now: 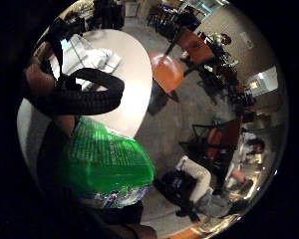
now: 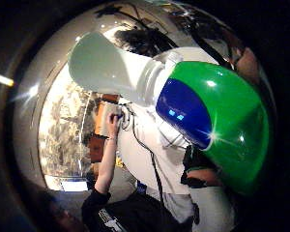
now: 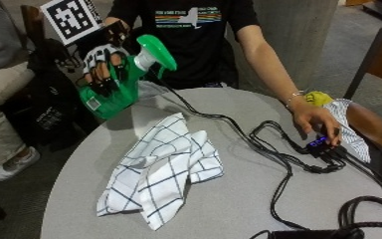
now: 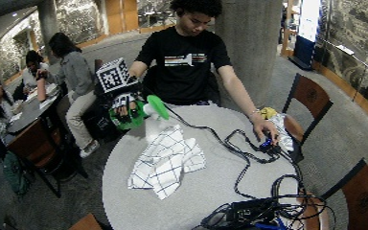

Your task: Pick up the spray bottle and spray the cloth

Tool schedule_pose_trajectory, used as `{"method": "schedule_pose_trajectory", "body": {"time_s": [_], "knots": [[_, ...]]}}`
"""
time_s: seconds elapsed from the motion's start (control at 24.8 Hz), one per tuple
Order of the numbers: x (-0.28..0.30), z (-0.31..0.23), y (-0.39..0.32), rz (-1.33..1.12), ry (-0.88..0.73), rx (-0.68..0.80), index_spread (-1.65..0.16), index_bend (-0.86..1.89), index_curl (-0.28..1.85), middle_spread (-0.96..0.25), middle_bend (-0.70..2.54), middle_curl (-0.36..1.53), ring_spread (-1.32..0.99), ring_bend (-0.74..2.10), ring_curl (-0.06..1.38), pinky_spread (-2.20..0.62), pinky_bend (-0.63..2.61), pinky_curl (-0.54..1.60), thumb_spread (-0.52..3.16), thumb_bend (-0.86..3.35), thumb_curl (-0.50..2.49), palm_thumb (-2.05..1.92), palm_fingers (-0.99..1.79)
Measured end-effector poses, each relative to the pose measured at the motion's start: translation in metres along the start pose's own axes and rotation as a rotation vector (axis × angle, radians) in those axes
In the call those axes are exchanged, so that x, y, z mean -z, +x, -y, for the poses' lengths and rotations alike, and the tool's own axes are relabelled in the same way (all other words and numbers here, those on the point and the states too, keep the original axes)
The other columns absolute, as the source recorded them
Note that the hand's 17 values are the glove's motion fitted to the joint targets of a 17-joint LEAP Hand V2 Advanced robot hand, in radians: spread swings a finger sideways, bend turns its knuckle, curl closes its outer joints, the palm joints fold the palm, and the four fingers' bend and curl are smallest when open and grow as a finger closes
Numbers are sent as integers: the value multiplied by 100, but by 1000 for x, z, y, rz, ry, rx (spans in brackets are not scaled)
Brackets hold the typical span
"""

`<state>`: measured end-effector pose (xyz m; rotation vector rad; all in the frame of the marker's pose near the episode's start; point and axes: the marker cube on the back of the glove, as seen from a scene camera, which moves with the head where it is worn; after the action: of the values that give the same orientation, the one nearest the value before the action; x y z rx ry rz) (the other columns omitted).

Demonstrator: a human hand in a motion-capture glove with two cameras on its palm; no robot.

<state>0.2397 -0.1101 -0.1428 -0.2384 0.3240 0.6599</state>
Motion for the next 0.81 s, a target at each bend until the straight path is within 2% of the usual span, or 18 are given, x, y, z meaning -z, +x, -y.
{"method": "schedule_pose_trajectory", "body": {"time_s": [0.2,0.4,0.64,0.81], "knots": [[12,-6,-25,196,180,76,-17,12,32,-5,27,48,-8,54,42,-4,52,33,67,-3,60,91,114],[25,-32,-54,520,330,180,-17,12,32,-5,28,48,-8,54,42,-4,52,34,67,-3,60,90,113],[12,-55,-127,923,331,485,-17,13,33,-5,27,48,-8,53,42,-4,52,34,68,-3,60,90,113],[-16,-44,-171,1018,278,560,-17,13,33,-5,27,48,-8,52,41,-4,52,34,69,-3,59,90,112]]}}
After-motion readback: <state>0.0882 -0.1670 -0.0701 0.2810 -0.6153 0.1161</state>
